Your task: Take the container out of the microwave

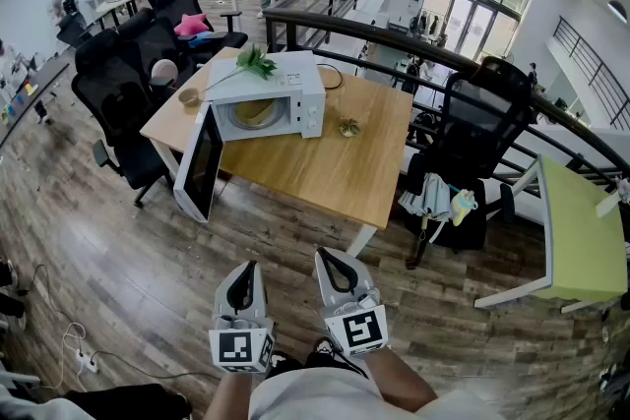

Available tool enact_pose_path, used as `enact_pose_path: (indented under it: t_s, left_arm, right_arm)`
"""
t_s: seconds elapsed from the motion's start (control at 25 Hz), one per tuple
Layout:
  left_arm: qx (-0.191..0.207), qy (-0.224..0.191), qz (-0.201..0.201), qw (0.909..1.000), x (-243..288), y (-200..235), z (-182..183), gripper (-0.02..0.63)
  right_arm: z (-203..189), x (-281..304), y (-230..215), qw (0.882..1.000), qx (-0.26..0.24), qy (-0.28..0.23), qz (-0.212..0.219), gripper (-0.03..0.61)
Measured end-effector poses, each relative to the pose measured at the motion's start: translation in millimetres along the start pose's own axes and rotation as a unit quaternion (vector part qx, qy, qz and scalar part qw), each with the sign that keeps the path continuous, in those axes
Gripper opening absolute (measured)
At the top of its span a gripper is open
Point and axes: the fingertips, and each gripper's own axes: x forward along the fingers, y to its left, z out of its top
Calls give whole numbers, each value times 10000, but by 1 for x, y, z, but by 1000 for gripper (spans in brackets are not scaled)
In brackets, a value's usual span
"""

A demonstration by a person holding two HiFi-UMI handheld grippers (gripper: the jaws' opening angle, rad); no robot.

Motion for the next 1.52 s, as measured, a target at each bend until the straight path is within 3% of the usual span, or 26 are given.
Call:
enact_pose_path:
  t_s: [0.32,0.84,1.16,1.52]
  left_arm:
    - [-33,77,34,10000,-1,-9,-4,3]
    - [5,146,230,9996,3,-48,-17,3]
    - [61,237,388,9989,8,-39,-23,3]
    - [-19,265,361,9990,49,-12,-27,3]
  right_arm:
    - [-1,-6,4,9995,219,-101,210,12]
    - [-21,-26,-18,9982,157,20,577,70]
    - [-29,-16,-21,9977,122,121,656,77]
    - [-40,29,-37,9976,92,300,620,75]
